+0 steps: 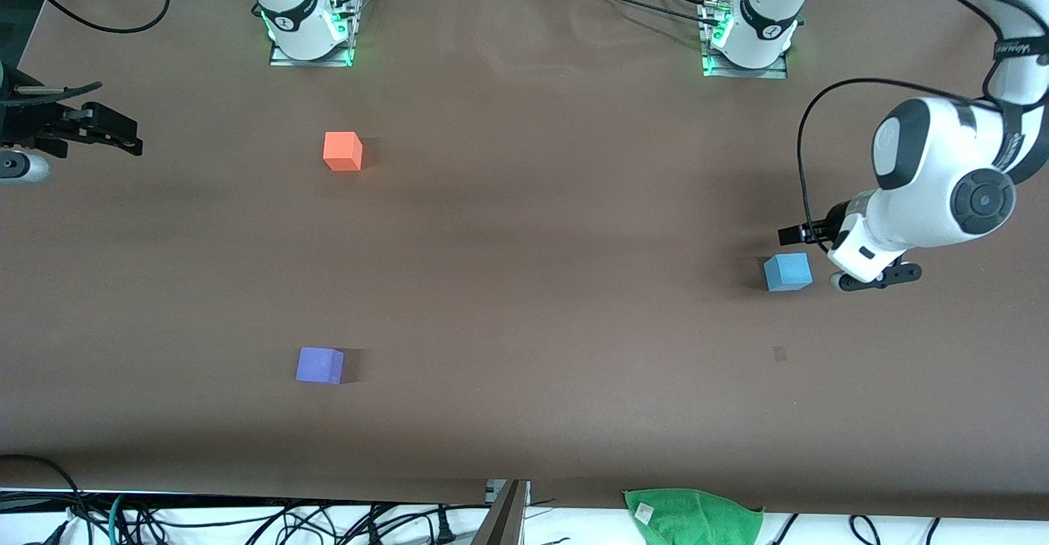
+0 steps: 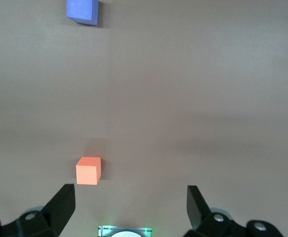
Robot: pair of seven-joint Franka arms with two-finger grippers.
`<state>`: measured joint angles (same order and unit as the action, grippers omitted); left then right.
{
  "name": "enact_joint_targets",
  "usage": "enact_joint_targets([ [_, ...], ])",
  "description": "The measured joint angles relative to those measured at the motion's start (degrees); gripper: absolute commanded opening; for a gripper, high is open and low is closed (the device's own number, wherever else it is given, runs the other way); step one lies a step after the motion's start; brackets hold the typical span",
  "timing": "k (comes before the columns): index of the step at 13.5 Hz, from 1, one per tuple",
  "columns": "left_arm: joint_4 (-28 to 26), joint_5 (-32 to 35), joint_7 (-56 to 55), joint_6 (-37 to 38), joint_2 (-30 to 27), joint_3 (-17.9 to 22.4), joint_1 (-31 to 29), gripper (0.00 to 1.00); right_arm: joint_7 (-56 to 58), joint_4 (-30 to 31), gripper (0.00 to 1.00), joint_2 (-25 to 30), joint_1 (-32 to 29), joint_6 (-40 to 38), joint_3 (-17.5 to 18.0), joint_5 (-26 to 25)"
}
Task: Place blue block between orange and purple blocks
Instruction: 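Move the open left gripper down over the light-blue cube, then close the left gripper on the light-blue cube and lift it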
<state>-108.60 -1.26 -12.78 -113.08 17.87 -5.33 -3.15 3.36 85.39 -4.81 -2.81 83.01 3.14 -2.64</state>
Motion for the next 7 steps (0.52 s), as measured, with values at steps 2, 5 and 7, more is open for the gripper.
enact_joint_targets([
  [2,-4.56,-0.01,0.00,-8.01,0.95,0.04,-0.10,1.00,0.00,0.00,1.00,0.00,0.00,0.00,0.00,0.00],
  [5,-9.86,-0.01,0.01,-16.38,1.80,0.08,-0.11,1.00,0.00,0.00,1.00,0.00,-0.01,0.00,-0.01,0.00],
  [7,-10.16,0.00,0.67,-18.27,2.35,0.17,-0.54,1.00,0.00,-0.01,1.00,0.00,-0.01,0.00,0.00,0.00],
])
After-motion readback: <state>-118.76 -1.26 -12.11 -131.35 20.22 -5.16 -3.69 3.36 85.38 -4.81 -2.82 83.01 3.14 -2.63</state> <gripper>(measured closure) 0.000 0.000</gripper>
